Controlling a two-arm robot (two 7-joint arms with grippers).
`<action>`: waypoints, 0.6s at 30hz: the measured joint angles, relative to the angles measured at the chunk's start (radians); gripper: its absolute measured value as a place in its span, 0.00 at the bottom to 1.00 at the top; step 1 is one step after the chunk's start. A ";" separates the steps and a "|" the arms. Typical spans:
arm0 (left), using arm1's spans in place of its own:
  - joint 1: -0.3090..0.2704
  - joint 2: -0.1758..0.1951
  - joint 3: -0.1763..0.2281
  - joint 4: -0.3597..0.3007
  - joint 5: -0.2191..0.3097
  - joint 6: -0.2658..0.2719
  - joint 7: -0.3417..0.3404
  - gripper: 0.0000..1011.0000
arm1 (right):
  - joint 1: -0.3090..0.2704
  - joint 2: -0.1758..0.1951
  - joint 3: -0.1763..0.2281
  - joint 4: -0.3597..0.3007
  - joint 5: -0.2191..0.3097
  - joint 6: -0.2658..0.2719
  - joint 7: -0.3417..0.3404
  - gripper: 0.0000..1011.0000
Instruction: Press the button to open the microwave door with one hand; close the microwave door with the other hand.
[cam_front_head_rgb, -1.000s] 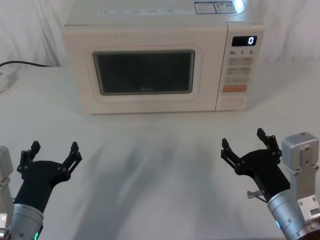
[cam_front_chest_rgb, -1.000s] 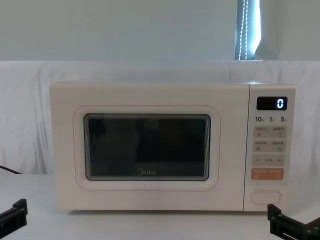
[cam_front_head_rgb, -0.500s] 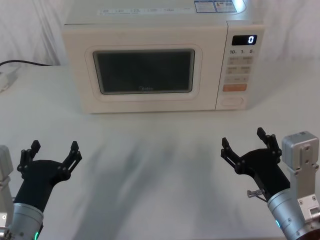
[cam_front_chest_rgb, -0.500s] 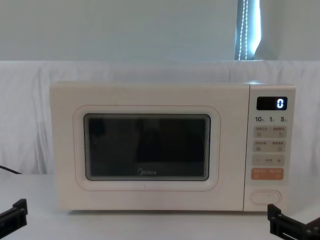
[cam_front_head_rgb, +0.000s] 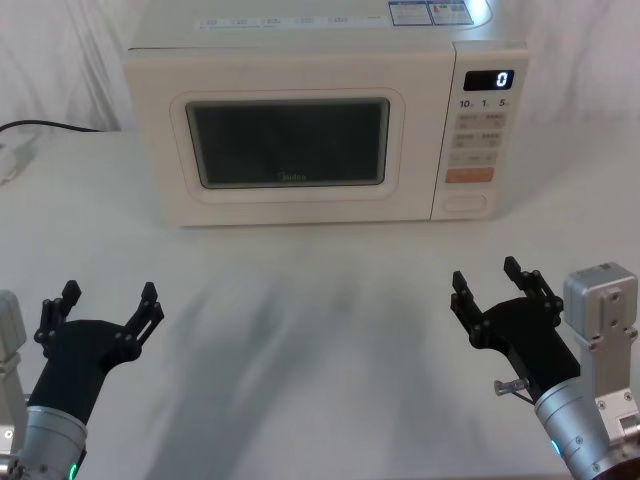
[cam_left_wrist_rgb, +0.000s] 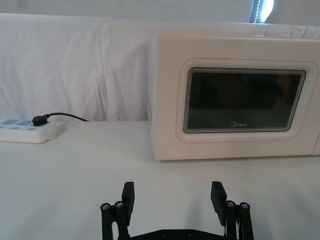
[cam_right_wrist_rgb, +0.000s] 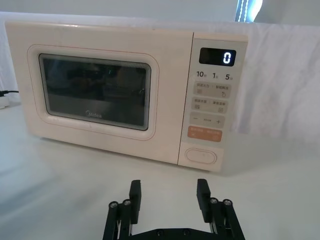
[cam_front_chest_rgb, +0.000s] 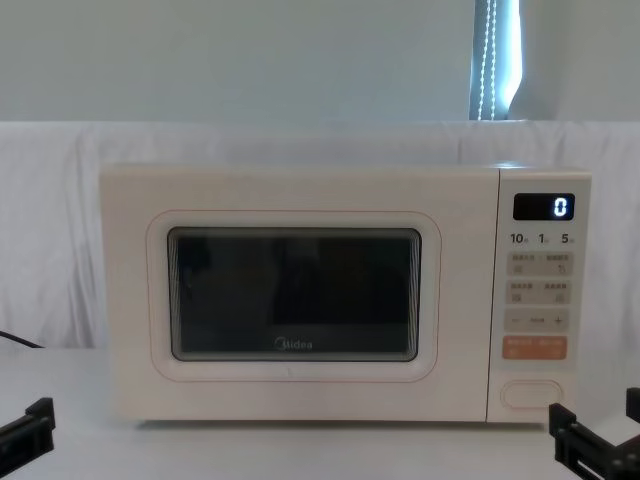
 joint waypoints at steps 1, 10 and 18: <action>0.000 0.000 0.000 0.000 0.000 0.000 0.000 0.99 | 0.000 0.000 0.000 0.000 0.000 0.000 0.000 0.71; 0.000 0.000 0.000 0.000 0.000 0.000 0.000 0.99 | 0.000 0.000 0.000 0.000 0.000 0.000 0.000 0.41; 0.000 0.000 0.000 0.000 0.000 0.000 0.000 0.99 | 0.000 0.000 0.000 0.000 0.000 0.000 0.000 0.16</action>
